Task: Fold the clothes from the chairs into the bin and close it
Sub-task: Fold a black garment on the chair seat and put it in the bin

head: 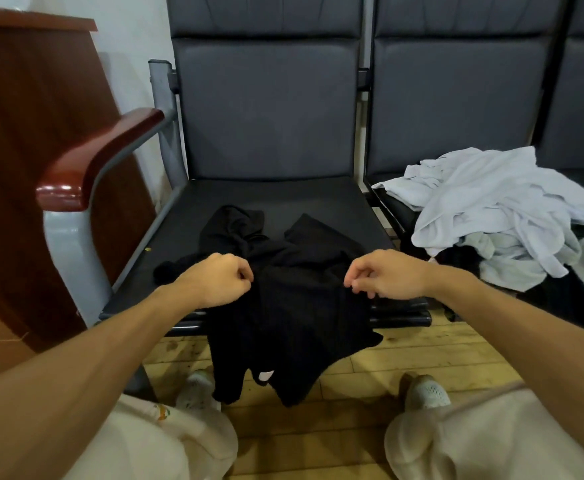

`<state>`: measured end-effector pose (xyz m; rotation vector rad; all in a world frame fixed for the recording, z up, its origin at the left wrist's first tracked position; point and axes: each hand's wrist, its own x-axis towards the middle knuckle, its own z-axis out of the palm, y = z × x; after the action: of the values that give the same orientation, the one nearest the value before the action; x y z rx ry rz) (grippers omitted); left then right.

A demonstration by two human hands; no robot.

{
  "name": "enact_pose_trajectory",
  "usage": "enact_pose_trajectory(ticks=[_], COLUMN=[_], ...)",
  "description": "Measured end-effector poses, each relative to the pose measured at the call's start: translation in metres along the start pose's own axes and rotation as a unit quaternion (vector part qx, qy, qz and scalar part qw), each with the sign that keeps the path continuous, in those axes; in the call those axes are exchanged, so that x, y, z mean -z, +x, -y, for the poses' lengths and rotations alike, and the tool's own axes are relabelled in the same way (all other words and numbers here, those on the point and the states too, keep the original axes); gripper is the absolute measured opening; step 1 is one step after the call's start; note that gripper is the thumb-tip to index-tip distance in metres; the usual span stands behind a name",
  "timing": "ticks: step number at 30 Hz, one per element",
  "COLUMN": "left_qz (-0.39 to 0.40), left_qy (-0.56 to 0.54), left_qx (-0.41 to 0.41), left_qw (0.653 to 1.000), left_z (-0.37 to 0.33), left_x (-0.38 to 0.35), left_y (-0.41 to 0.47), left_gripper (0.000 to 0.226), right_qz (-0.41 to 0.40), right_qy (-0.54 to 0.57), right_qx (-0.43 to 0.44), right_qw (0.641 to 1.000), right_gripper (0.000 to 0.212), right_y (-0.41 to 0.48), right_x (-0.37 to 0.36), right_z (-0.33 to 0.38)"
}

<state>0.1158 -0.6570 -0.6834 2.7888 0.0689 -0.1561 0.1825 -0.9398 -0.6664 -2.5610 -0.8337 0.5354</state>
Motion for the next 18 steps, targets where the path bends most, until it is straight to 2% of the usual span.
enact_pose_trajectory(ticks=[2,6,9,11,13,15,16,18], left_qz=[0.04,0.059,0.085,0.121,0.16,0.137,0.099,0.014], left_qy=[0.048,0.122,0.13,0.083,0.029,0.016,0.023,0.054], left_qx=[-0.032,-0.043,-0.029,-0.06,-0.105,-0.146,-0.158,-0.163], left_qw=[0.998,0.99,0.988,0.987,0.981,0.98,0.982,0.985], left_z=[0.001,0.005,0.004,-0.005,-0.013,-0.012,-0.007,0.005], left_x=[-0.003,-0.004,-0.01,-0.014,-0.017,-0.017,-0.016,-0.012], left_y=[0.002,0.005,0.008,0.008,0.008,0.009,0.009,0.011], left_gripper=[0.027,0.044,0.056,0.062,0.056,0.047,0.045,0.042], right_qz=[-0.015,-0.004,-0.014,-0.005,0.008,-0.034,-0.077,-0.14], right_qy=[-0.079,-0.135,-0.251,-0.313,-0.359,-0.381,-0.362,-0.25], right_qx=[0.022,0.032,-0.056,-0.143,-0.188,-0.164,-0.126,-0.031], right_qw=[0.997,0.99,0.966,0.939,0.914,0.909,0.921,0.958], right_gripper=[0.019,0.037,0.045,0.048,0.048,0.046,0.044,0.037], right_y=[0.003,0.008,0.019,0.022,0.023,0.026,0.029,0.036], right_x=[-0.007,-0.017,-0.014,-0.006,-0.002,-0.004,-0.006,-0.009], right_z=[0.001,0.008,-0.001,-0.011,-0.017,-0.013,-0.008,0.002])
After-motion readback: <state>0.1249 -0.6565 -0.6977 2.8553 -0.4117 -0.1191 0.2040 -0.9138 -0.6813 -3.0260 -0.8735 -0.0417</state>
